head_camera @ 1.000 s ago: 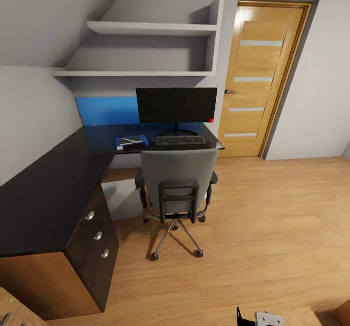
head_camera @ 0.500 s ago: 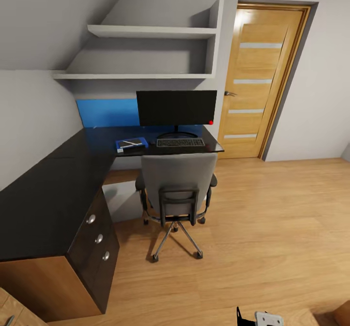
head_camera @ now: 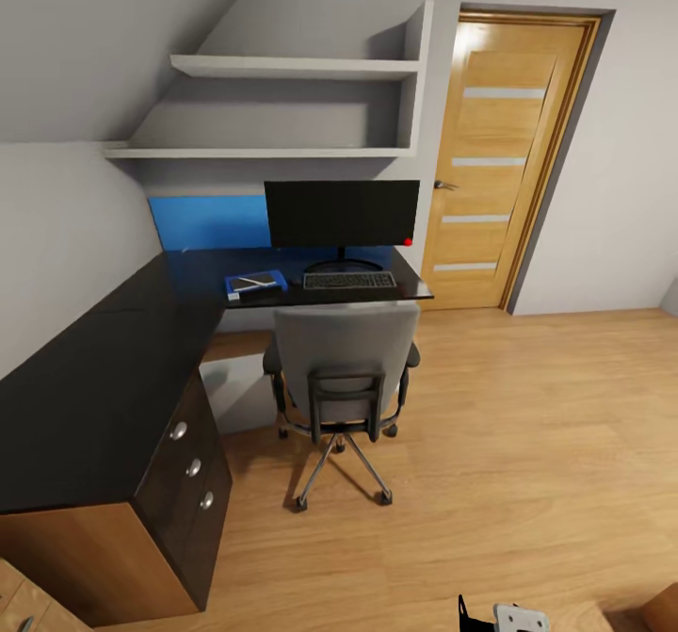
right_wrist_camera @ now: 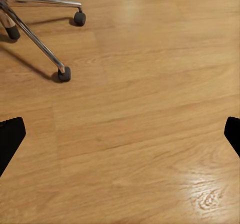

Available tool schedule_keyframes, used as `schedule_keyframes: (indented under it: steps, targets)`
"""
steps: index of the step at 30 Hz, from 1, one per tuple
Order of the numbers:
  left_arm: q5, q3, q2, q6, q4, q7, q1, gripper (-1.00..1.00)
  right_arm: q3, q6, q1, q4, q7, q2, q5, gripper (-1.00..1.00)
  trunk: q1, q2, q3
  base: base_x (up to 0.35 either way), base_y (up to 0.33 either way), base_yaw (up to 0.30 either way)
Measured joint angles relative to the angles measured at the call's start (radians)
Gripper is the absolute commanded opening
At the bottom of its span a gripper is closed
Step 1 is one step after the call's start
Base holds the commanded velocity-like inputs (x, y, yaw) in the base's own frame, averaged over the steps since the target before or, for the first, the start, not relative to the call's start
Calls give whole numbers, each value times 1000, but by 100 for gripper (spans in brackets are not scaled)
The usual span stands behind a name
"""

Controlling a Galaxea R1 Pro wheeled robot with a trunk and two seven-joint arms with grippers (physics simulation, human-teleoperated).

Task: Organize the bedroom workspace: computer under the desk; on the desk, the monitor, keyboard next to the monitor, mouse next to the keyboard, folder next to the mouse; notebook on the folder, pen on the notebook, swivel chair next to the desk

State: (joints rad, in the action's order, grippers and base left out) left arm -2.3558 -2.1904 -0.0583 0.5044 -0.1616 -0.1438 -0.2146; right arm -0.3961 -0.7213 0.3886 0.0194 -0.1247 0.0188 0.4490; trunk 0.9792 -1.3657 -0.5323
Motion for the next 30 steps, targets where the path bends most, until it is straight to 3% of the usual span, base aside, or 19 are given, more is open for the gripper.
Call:
schedule_keyframes:
  steps: [3, 13, 23, 30]
  targets:
    - [0, 1, 0, -19, 5, 1, 0, 100, 0, 0, 0, 0, 0, 0, 0, 100, -12, 21, 9, 0, 0, 0]
    - [1, 2, 18, -37, 84, 3, 0, 100, 0, 0, 0, 0, 0, 0, 0, 100, -12, 21, 10, 0, 0, 0]
    - [1, 4, 21, -36, 97, 3, 0, 100, 0, 0, 0, 0, 0, 0, 0, 100, -12, 21, 10, 0, 0, 0]
    - [1, 4, 41, -36, 97, 3, 0, 100, 0, 0, 0, 0, 0, 0, 0, 100, -12, 21, 9, 0, 0, 0]
